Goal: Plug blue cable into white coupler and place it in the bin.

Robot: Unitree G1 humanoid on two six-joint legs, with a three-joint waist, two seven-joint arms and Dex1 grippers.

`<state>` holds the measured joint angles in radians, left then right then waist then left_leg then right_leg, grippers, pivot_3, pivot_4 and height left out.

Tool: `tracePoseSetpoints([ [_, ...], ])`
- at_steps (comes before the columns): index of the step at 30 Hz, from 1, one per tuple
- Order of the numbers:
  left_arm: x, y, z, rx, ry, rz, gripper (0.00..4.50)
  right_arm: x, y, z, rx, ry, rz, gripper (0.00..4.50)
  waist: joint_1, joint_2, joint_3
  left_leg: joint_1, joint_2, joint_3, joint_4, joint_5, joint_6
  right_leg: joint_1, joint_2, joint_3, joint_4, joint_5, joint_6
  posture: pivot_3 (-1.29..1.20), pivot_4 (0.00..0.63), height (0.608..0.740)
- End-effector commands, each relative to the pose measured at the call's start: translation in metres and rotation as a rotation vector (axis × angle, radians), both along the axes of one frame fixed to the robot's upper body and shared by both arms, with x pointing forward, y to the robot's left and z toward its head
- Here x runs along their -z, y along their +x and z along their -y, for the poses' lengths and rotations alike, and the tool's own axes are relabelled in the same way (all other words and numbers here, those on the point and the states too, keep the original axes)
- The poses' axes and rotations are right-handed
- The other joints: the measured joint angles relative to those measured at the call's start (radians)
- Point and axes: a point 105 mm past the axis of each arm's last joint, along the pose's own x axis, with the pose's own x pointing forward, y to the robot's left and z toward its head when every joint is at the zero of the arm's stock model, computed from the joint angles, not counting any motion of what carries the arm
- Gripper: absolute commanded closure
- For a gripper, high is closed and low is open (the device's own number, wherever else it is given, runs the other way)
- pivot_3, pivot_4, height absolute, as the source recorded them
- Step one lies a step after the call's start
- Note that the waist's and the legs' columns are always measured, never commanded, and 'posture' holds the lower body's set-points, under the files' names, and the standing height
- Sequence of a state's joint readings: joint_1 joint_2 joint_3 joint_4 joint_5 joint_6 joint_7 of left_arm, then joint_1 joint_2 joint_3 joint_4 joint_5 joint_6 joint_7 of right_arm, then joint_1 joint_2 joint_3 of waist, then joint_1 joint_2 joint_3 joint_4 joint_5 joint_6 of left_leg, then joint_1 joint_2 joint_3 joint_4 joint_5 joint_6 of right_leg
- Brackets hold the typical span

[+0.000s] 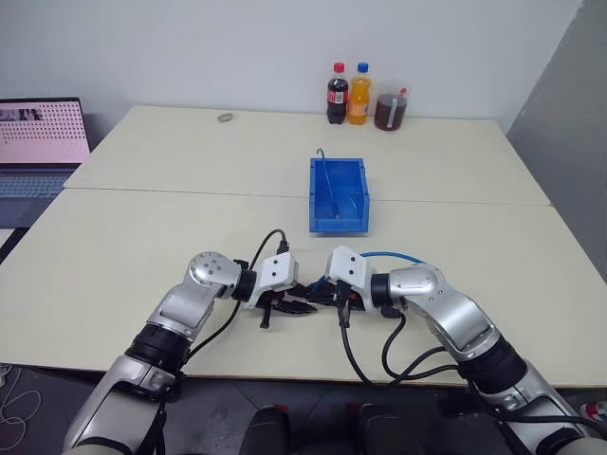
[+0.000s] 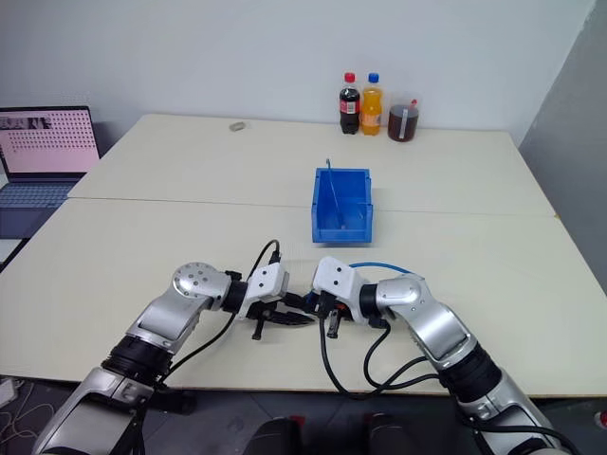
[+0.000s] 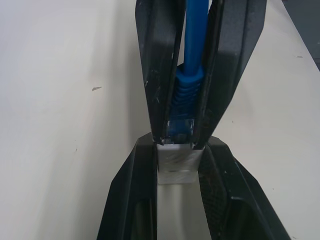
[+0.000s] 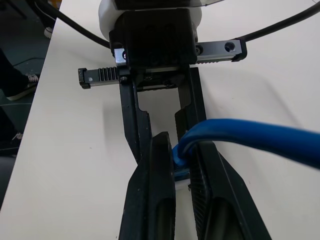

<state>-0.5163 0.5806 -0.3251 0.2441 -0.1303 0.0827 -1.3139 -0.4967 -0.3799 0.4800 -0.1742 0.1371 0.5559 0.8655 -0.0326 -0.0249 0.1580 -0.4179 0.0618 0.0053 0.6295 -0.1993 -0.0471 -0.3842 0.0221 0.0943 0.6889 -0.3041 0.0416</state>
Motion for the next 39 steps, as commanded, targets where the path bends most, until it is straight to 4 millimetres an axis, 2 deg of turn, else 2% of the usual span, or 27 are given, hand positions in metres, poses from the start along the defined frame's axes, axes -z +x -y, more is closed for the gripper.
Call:
tracePoseSetpoints([
  [1,0.000,0.001,-0.006,-0.030,-0.008,0.015,2.66,0.009,0.001,0.007,0.048,-0.008,-0.044,4.37,0.000,0.000,0.000,0.000,0.000,0.000,0.000,0.000,0.000,0.000,0.000,0.000,0.000,0.000,0.000,0.00,0.150,0.740],
  [8,-0.001,-0.001,-0.017,-0.074,-0.030,0.013,1.15,-0.013,0.003,0.013,0.069,0.043,-0.002,4.37,0.001,0.000,0.001,-0.002,0.000,0.001,0.000,0.000,0.000,-0.003,0.000,0.001,0.001,-0.001,-0.001,0.00,0.150,0.740],
  [13,-0.017,0.007,-0.025,-0.167,-0.102,0.038,0.06,-0.033,0.007,0.019,0.096,0.087,0.028,4.37,0.001,0.000,0.002,-0.004,0.000,0.001,0.000,0.000,0.000,-0.004,0.000,0.001,0.001,-0.001,-0.001,0.00,0.150,0.740],
  [18,-0.038,0.014,-0.032,-0.282,-0.186,0.081,0.00,-0.059,0.012,0.034,0.155,0.166,0.040,4.37,0.000,0.000,0.003,-0.006,0.001,0.000,0.000,0.000,0.000,-0.006,0.000,0.000,0.001,-0.001,-0.001,0.00,0.150,0.740],
  [20,-0.067,0.031,-0.034,-0.423,-0.284,0.156,0.00,-0.088,0.024,0.051,0.238,0.295,0.032,4.37,0.000,0.000,0.004,-0.007,0.001,0.000,-0.001,0.000,0.000,-0.006,0.000,0.000,0.000,-0.001,-0.001,0.00,0.150,0.740],
  [23,-0.087,0.041,-0.036,-0.507,-0.308,0.236,0.00,-0.109,0.041,0.063,0.301,0.382,0.037,4.37,0.000,-0.001,0.007,-0.008,0.001,-0.002,0.000,0.000,0.000,-0.006,0.000,-0.002,0.001,-0.001,-0.001,0.00,0.150,0.740],
  [26,-0.102,0.048,-0.036,-0.568,-0.343,0.255,0.00,-0.125,0.064,0.068,0.370,0.444,0.049,4.37,0.000,-0.001,0.007,-0.007,0.001,-0.002,0.000,0.000,0.000,-0.005,0.000,-0.002,0.001,0.000,-0.001,0.00,0.150,0.740],
  [29,-0.121,0.056,-0.030,-0.598,-0.369,0.292,0.00,-0.143,0.103,0.068,0.463,0.494,0.066,4.37,-0.006,-0.001,0.008,-0.007,0.001,-0.001,0.000,0.000,0.000,-0.006,0.001,-0.001,0.000,0.000,-0.001,0.00,0.150,0.740],
  [32,-0.131,0.060,-0.025,-0.604,-0.382,0.311,0.00,-0.151,0.134,0.064,0.524,0.497,0.072,4.37,-0.012,-0.001,0.010,-0.008,0.000,0.000,0.000,0.000,0.000,-0.008,0.001,0.000,0.002,0.001,-0.002,0.00,0.150,0.740],
  [37,-0.129,0.060,-0.021,-0.590,-0.368,0.313,0.00,-0.155,0.161,0.054,0.551,0.446,0.056,4.37,-0.020,-0.001,0.010,-0.009,0.000,0.001,-0.002,0.000,0.000,-0.008,0.000,0.000,-0.001,0.003,-0.006,0.00,0.150,0.740],
  [38,-0.128,0.059,-0.020,-0.587,-0.366,0.316,0.00,-0.150,0.163,0.052,0.536,0.389,0.053,3.67,-0.020,-0.001,0.010,-0.010,0.000,0.000,-0.002,0.000,0.000,-0.009,0.000,-0.001,-0.002,0.003,-0.006,0.00,0.150,0.740],
  [39,-0.128,0.059,-0.020,-0.586,-0.364,0.318,0.00,-0.146,0.166,0.053,0.529,0.337,0.051,3.56,-0.019,-0.001,0.010,-0.013,0.000,0.002,-0.003,0.000,0.000,-0.012,-0.001,0.001,-0.001,0.003,-0.006,0.00,0.150,0.740],
])
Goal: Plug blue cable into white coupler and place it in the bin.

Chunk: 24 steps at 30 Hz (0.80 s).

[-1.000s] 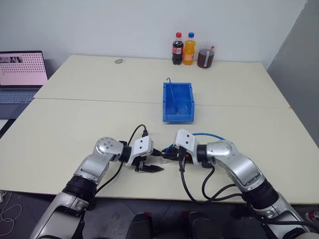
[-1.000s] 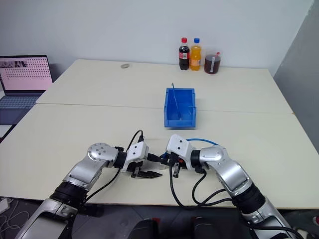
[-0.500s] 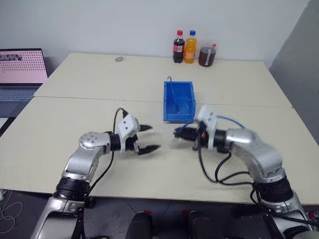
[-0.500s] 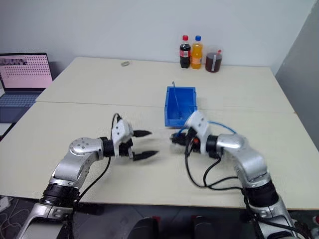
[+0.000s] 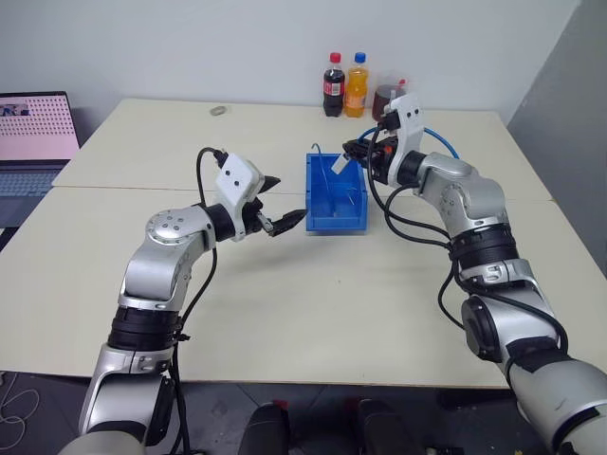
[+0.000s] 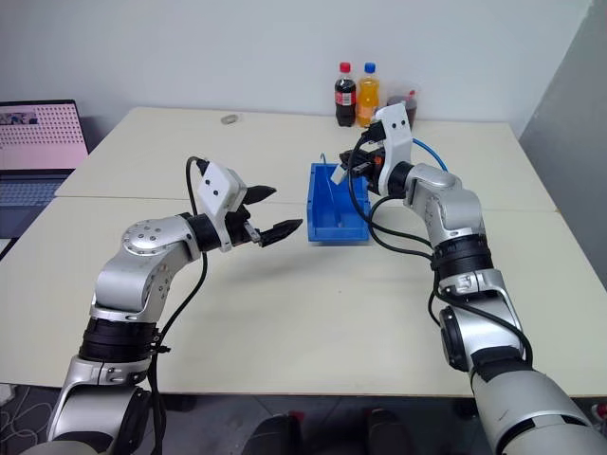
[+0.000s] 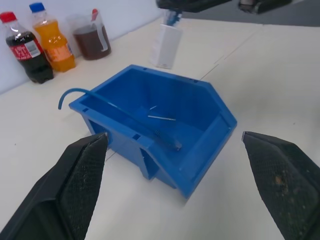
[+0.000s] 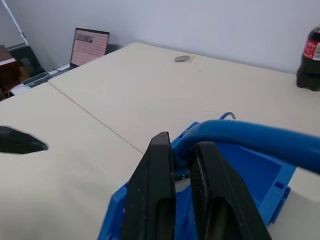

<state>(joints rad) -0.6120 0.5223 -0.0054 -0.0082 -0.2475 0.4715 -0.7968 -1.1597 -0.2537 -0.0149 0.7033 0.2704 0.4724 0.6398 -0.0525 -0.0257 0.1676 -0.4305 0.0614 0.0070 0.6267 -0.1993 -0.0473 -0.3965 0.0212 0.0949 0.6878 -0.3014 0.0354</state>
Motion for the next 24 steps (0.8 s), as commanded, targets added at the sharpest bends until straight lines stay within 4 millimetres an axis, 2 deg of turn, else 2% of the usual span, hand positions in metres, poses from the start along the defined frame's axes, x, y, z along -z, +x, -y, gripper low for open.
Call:
tracePoseSetpoints([
  [1,-0.011,-0.004,0.006,0.025,0.012,0.053,0.00,-0.004,0.007,-0.002,-0.039,-0.135,0.018,3.25,0.001,0.000,0.000,-0.003,0.000,0.000,0.000,0.000,0.000,-0.003,-0.001,0.000,0.001,0.000,0.000,0.00,0.150,0.740],
  [4,-0.011,-0.003,0.005,0.018,0.018,0.056,0.00,0.003,0.008,0.006,-0.077,-0.259,-0.004,2.49,0.001,0.000,0.000,-0.006,-0.001,0.003,0.000,0.000,0.000,-0.009,-0.003,0.001,0.004,0.000,0.000,0.00,0.150,0.740],
  [7,-0.010,-0.002,0.003,0.011,0.025,0.059,0.00,0.001,0.007,0.015,-0.117,-0.362,-0.007,1.61,0.002,0.001,0.001,-0.006,-0.002,0.004,0.000,0.000,0.000,-0.009,-0.003,0.001,0.003,0.000,0.000,0.00,0.150,0.740],
  [14,-0.010,0.004,-0.005,-0.017,0.022,0.044,0.00,-0.001,-0.011,0.034,-0.297,-0.593,-0.034,0.13,-0.003,0.001,0.001,-0.005,-0.002,0.004,0.000,0.000,0.000,-0.009,-0.003,0.002,0.005,0.000,0.000,0.00,0.150,0.740],
  [18,-0.009,0.009,-0.019,-0.054,0.020,0.029,0.00,0.001,-0.017,0.052,-0.331,-0.630,-0.032,0.04,-0.004,0.001,0.001,-0.005,-0.002,0.004,0.001,0.000,0.000,-0.009,-0.003,0.002,0.006,0.000,0.000,0.00,0.150,0.740],
  [24,-0.006,0.010,-0.048,-0.171,0.063,0.076,0.00,-0.002,-0.016,0.080,-0.129,-0.358,0.063,0.04,-0.002,0.001,0.001,-0.005,-0.002,0.003,0.001,0.000,0.000,-0.009,-0.003,0.002,0.007,0.000,0.000,0.00,0.150,0.740],
])
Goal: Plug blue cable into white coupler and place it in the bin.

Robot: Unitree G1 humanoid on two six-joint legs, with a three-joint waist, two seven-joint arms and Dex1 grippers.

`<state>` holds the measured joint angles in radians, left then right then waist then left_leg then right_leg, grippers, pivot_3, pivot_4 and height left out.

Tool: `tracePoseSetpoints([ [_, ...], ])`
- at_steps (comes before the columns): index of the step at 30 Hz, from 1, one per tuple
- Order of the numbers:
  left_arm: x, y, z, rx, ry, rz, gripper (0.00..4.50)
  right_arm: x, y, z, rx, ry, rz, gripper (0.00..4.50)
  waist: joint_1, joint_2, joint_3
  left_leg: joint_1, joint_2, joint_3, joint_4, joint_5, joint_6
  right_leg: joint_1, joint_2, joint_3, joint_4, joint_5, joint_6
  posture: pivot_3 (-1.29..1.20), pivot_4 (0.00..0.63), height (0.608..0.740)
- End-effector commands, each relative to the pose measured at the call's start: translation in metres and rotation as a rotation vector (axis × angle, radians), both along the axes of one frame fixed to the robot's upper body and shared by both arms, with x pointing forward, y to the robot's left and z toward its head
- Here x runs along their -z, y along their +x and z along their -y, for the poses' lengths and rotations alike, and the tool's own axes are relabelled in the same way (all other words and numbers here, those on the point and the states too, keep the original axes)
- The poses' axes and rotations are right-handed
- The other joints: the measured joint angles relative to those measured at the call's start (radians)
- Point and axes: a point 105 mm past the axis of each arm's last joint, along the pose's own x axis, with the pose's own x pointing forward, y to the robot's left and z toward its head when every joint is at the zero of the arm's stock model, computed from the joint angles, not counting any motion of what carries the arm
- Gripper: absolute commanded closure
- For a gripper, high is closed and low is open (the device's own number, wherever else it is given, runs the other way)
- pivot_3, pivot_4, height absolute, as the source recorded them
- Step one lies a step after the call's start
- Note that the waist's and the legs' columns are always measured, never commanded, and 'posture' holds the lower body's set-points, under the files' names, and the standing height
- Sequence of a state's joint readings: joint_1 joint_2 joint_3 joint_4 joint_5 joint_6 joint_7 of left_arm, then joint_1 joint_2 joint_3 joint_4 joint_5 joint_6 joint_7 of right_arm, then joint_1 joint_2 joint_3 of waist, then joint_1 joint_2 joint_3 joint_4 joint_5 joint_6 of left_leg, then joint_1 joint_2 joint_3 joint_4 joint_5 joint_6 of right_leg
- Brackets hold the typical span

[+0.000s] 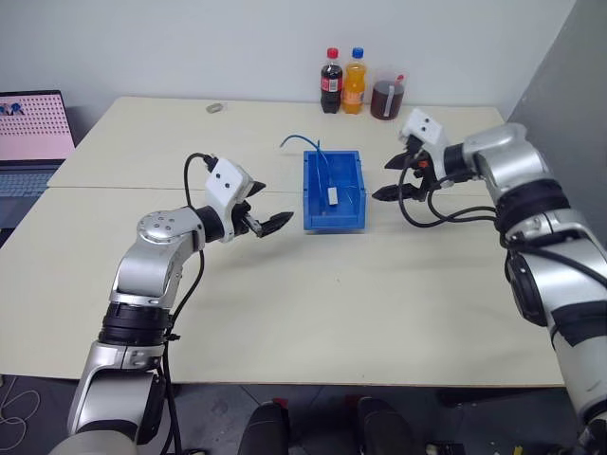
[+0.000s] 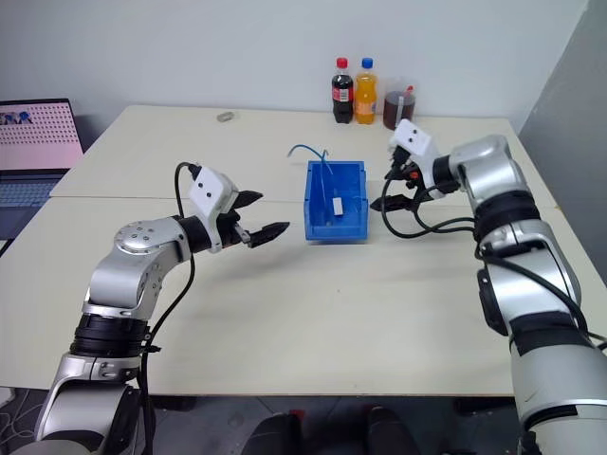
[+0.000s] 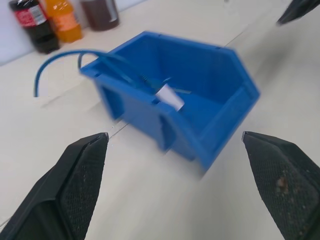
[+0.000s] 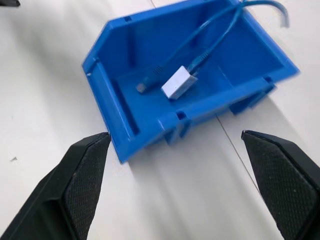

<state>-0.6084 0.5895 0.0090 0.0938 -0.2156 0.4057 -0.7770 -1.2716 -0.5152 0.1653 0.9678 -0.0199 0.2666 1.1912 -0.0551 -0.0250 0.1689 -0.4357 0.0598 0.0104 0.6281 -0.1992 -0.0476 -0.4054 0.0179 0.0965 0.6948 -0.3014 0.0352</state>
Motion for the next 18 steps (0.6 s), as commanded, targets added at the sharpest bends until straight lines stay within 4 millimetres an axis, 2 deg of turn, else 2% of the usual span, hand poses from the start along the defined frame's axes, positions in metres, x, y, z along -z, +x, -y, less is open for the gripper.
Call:
tracePoseSetpoints([
  [1,-0.014,-0.002,-0.019,-0.075,-0.001,0.076,0.00,-0.013,-0.005,0.017,0.131,0.215,0.105,0.04,0.001,0.000,0.000,0.000,0.000,0.000,0.000,0.000,0.000,0.000,0.000,0.000,0.001,0.000,0.000,0.00,0.150,0.740],
  [5,-0.010,-0.006,-0.035,-0.115,-0.042,0.037,0.00,0.019,-0.036,0.026,0.215,0.293,0.074,0.04,0.008,-0.001,0.000,0.000,0.001,-0.002,0.000,0.000,0.000,0.001,0.000,-0.001,0.002,0.000,0.000,0.00,0.150,0.740],
  [9,0.001,-0.012,-0.044,-0.131,-0.031,-0.011,0.00,0.030,-0.060,0.025,0.308,0.357,0.045,0.04,0.006,0.001,0.001,0.000,0.000,-0.001,0.001,0.000,0.000,0.000,0.000,0.000,0.003,-0.001,0.000,0.00,0.150,0.740],
  [12,0.005,-0.013,-0.043,-0.126,-0.032,-0.035,0.00,0.033,-0.067,0.023,0.341,0.378,0.037,0.04,0.002,0.001,0.001,0.001,0.000,-0.002,0.001,0.000,0.000,0.001,0.001,0.000,0.003,0.000,0.000,0.00,0.150,0.740],
  [18,0.010,-0.013,-0.039,-0.099,-0.042,-0.078,0.00,0.029,-0.070,0.015,0.356,0.399,0.038,0.04,0.001,0.000,0.001,0.002,0.001,-0.003,0.002,0.000,0.000,0.001,0.004,0.000,0.004,0.000,0.001,0.00,0.150,0.740],
])
